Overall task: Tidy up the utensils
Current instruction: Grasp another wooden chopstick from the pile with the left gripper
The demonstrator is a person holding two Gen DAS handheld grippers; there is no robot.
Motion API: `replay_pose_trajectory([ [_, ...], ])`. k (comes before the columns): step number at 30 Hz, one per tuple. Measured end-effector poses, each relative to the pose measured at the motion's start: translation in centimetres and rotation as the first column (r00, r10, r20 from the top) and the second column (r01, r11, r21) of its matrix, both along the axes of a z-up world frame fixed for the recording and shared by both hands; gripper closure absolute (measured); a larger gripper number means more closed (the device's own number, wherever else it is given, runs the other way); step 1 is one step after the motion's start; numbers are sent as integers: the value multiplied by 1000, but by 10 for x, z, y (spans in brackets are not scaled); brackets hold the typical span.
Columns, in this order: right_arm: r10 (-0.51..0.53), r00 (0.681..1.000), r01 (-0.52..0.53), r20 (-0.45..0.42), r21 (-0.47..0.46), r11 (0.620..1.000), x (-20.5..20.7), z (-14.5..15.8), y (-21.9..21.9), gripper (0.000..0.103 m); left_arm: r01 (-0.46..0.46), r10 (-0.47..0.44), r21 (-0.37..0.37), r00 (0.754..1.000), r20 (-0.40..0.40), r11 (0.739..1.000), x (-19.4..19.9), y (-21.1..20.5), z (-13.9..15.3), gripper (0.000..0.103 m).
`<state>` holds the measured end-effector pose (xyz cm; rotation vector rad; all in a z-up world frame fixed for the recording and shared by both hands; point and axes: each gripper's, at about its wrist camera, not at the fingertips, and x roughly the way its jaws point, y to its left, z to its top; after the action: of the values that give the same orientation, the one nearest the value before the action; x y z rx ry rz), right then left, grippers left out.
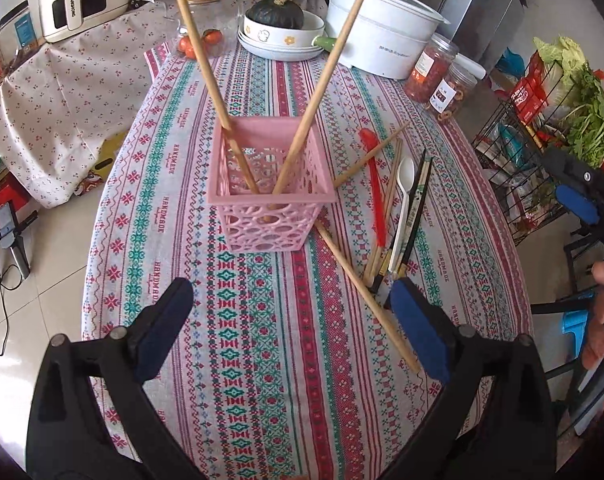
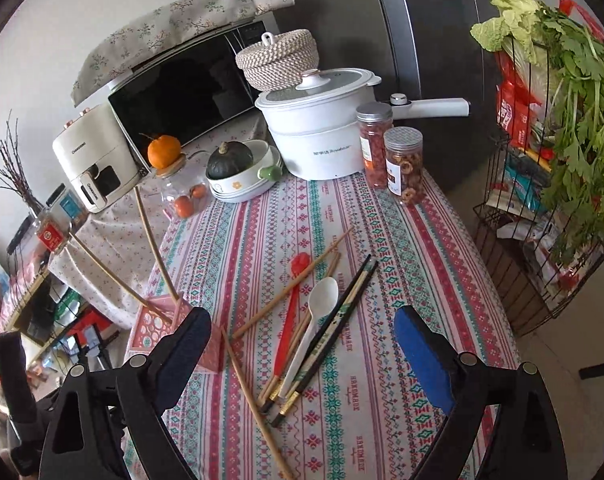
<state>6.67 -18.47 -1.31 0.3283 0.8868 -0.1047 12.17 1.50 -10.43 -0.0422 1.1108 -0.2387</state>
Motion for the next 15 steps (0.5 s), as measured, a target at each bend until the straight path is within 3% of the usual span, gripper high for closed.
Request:
replay_pose_trajectory([
  [5, -26, 996, 29, -88, 28, 999, -4, -16, -29, 9, -26, 26, -2, 999, -19, 1000, 0, -32, -25, 7],
  [7, -34, 993, 39, -113, 50, 998, -4, -21, -37, 9, -30, 30, 2, 999, -12, 1000, 3, -45, -35, 19],
  [9, -33, 991, 41, -130, 57, 998, -2, -24, -43, 9, -35, 35, -6, 999, -18, 999, 8, -52, -46, 46],
  [11, -30, 990, 39, -136, 64, 997, -2, -24, -47, 9, -63, 62, -17, 998, -27, 998, 13, -57, -57, 60],
  [15, -17, 990, 30, -138, 88, 996, -2, -22, -51, 9, -99, 99, 19, 995, -4, 995, 22, -69, -71, 66],
])
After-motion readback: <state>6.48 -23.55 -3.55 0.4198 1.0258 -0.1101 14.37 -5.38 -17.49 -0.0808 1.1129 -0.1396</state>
